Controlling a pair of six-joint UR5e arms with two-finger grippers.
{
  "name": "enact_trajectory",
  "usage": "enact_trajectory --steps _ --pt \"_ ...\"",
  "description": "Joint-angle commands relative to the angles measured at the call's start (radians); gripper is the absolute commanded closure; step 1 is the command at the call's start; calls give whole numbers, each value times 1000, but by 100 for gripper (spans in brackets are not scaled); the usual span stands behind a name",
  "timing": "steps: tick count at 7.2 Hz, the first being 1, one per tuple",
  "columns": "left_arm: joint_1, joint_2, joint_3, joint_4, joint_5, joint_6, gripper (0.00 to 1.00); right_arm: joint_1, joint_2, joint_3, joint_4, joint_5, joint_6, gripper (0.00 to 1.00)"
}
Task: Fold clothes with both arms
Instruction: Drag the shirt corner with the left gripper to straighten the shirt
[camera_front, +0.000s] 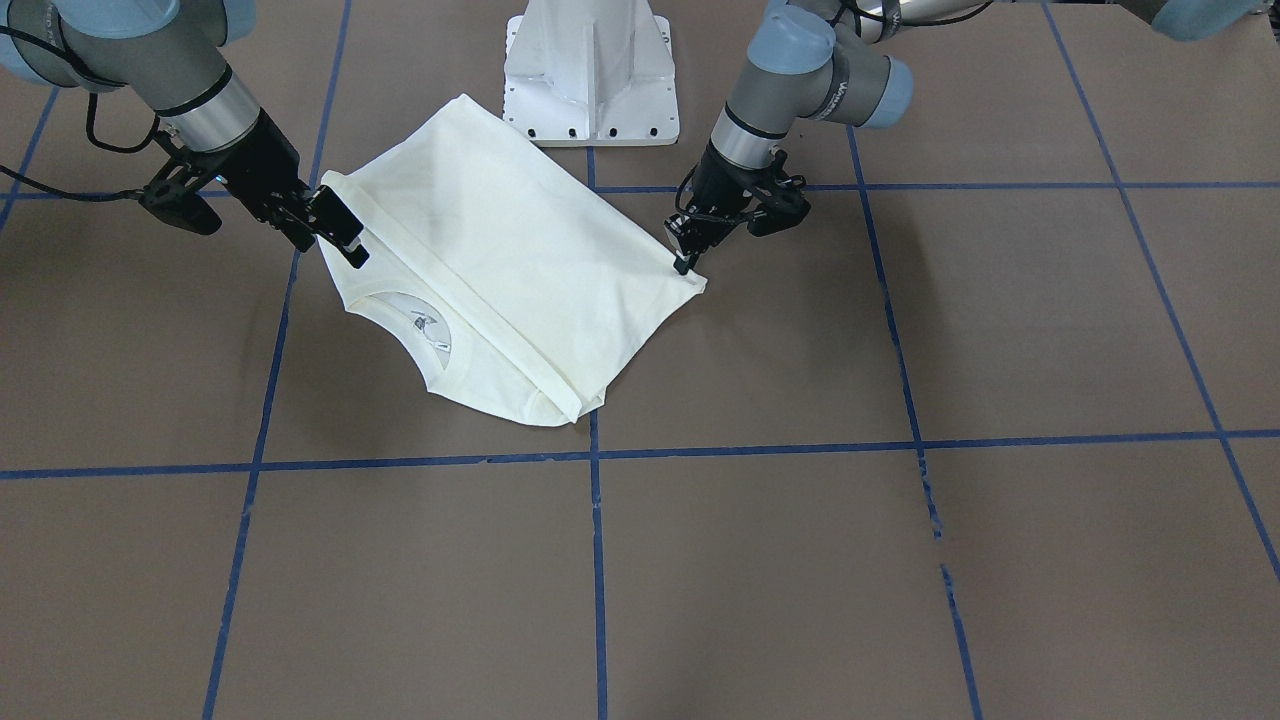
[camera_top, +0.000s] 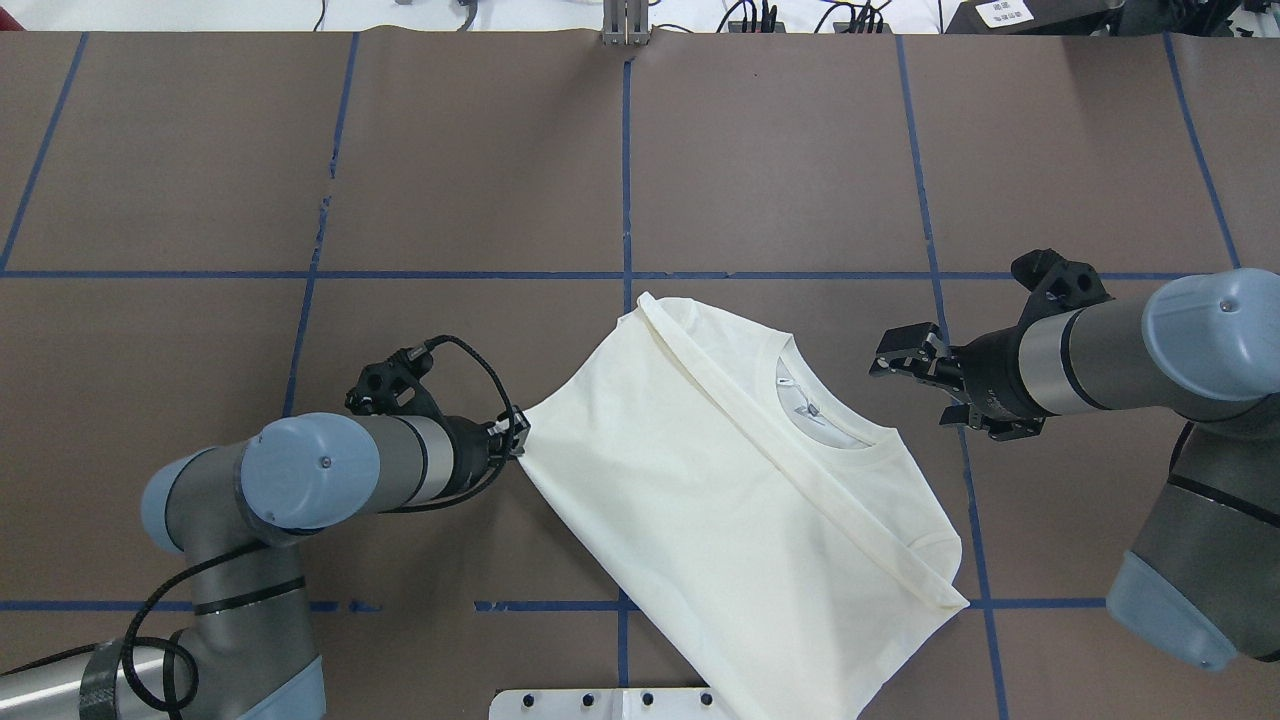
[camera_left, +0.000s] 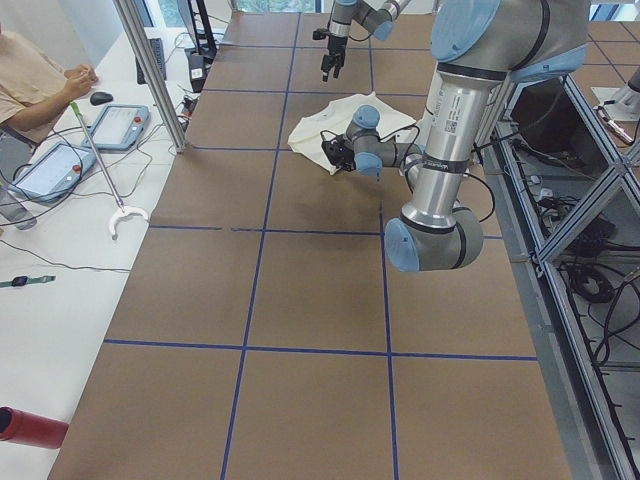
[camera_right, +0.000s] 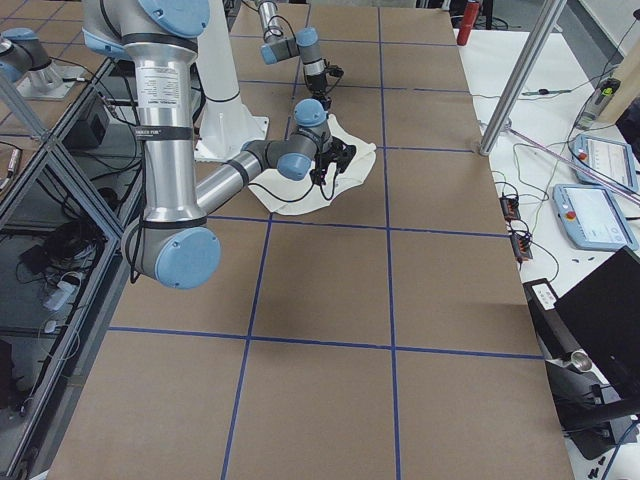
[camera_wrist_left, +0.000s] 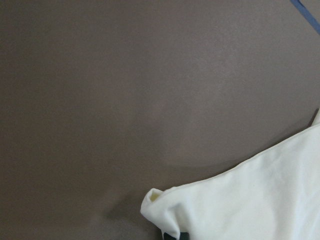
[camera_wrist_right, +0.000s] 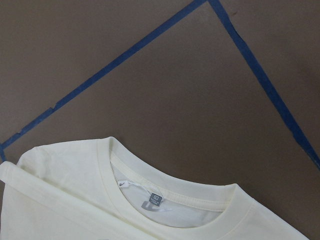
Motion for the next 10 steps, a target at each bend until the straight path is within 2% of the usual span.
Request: enact_trajectory --steps 1,2,3,5,6,7,8,9,10 --pt "-115 -8 63 -3 3 146 100 -2 1 -1 -1 -2 -1 0" --pt "-183 -58 131 -18 32 163 100 -3 6 -3 -1 -8 -1 0" --pt "-264 -177 271 -38 37 180 100 -3 7 -1 -1 -11 0 0" --pt "-360 -423 625 -177 38 191 100 -3 27 1 -1 -28 8 0" --pt "-369 -468 700 -213 38 193 100 -18 30 -2 -1 -54 7 0" --pt "-369 -462 690 -215 32 196 57 -32 55 -3 -1 -101 8 0" --pt "-363 -437 634 -215 31 187 51 -44 76 -4 -14 -140 10 0" --pt "-360 -360 539 -215 28 189 51 -69 123 -25 -59 -145 10 0" --pt "-360 -275 420 -210 3 199 51 -98 242 -54 -195 -143 -1 0"
